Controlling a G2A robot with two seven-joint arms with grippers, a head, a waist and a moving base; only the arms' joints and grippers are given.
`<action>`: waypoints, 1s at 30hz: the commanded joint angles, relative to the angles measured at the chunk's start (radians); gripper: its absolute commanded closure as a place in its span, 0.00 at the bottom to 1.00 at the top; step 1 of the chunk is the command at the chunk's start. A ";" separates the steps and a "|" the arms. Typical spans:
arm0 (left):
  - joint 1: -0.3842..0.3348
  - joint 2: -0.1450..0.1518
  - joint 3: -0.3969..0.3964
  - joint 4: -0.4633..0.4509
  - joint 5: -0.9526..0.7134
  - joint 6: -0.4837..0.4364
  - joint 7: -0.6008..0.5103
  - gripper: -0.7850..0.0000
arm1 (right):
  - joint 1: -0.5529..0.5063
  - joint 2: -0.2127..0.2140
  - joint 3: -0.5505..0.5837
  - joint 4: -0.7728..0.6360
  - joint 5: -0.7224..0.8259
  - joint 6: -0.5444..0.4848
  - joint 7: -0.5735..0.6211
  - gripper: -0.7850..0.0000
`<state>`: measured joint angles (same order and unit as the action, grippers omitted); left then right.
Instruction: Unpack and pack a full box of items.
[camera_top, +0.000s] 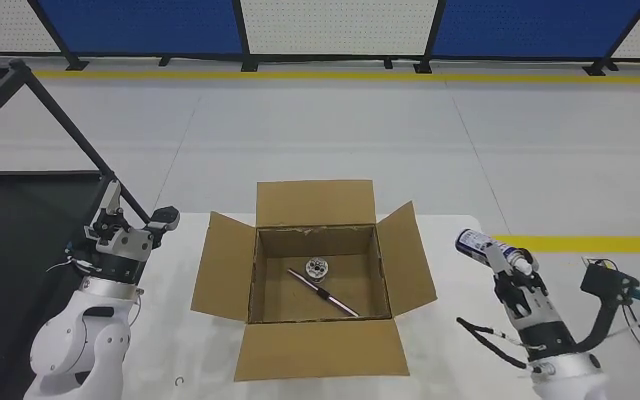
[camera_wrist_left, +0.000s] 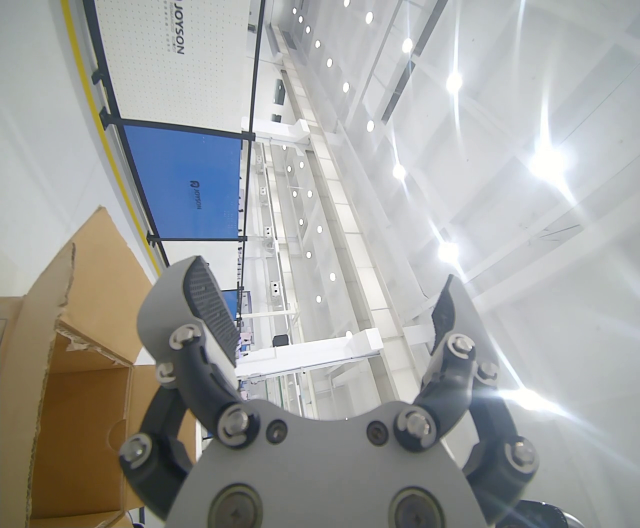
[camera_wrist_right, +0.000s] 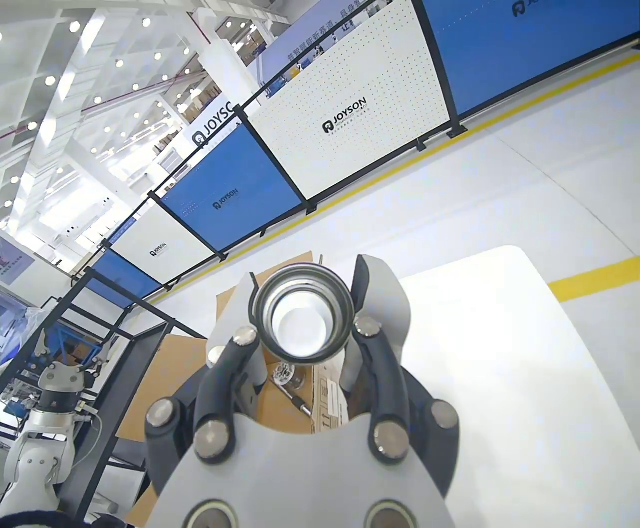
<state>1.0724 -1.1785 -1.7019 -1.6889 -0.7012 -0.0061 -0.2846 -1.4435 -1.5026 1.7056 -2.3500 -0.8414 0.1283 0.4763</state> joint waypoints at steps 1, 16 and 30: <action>0.000 0.000 0.000 0.000 0.000 0.000 0.000 0.00 | 0.000 0.000 0.000 0.000 0.000 0.000 0.000 1.00; 0.000 0.000 0.000 0.000 0.000 0.000 0.000 0.00 | 0.042 0.016 0.000 0.109 -0.178 0.040 0.065 1.00; 0.000 0.000 0.000 0.000 0.000 0.000 0.000 0.00 | 0.149 0.048 0.026 0.315 -0.506 0.091 0.338 1.00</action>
<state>1.0724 -1.1785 -1.7019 -1.6889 -0.7012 -0.0061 -0.2846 -1.2988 -1.4558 1.7299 -2.0516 -1.3370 0.2166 0.7976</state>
